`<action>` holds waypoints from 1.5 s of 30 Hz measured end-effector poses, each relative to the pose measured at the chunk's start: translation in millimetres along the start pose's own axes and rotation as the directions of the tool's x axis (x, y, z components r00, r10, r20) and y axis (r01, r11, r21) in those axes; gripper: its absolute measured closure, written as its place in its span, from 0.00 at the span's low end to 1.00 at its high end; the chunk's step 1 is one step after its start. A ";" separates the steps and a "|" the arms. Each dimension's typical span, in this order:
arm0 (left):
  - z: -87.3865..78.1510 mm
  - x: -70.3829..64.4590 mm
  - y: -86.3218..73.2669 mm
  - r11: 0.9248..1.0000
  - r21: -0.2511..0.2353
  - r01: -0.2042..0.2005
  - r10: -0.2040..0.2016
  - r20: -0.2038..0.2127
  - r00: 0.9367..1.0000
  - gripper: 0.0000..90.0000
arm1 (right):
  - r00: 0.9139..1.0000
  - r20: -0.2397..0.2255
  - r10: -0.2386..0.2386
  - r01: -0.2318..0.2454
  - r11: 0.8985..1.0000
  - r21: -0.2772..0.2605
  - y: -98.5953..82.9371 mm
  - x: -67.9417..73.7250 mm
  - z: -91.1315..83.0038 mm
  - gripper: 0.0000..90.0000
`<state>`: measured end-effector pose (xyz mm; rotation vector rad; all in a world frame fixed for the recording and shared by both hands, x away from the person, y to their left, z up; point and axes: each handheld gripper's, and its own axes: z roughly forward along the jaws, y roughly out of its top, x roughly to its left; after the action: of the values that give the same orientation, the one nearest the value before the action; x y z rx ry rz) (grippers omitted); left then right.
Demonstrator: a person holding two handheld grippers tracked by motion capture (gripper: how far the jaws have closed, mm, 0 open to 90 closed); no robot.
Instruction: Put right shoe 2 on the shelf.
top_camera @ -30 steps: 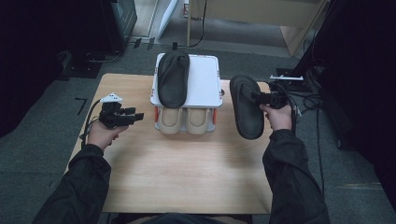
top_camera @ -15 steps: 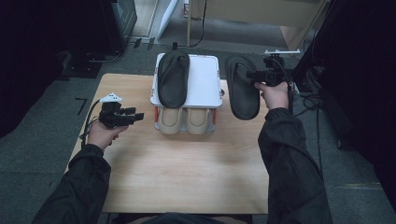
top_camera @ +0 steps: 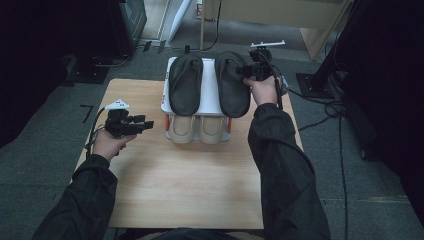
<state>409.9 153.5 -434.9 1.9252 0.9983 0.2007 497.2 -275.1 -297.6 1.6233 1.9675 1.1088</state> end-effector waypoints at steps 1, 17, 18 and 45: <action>-0.2 0.1 0.0 1.000 0.000 0.001 -0.001 0.002 1.000 0.52 | 1.000 -0.003 -0.006 0.006 1.000 0.004 0.1 3.0 3.6 0.79; -5.1 0.3 10.2 1.000 0.004 0.022 -0.022 0.016 1.000 0.56 | 1.000 -0.024 0.017 -0.016 1.000 0.012 -2.3 15.5 33.1 0.76; -5.8 -0.3 11.9 1.000 0.001 0.017 -0.017 0.016 1.000 0.57 | 0.999 -0.029 0.012 -0.012 1.000 0.006 -3.2 14.4 33.0 0.74; 3.2 -11.3 118.4 0.996 -0.009 -0.091 0.091 0.036 0.995 0.74 | 0.986 -0.068 -0.154 0.154 0.988 -0.015 -41.0 -29.8 -6.4 0.82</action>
<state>470.5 114.9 -340.0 1.9621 0.8860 0.2206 474.0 -306.6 -330.4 1.4184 2.0885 1.1257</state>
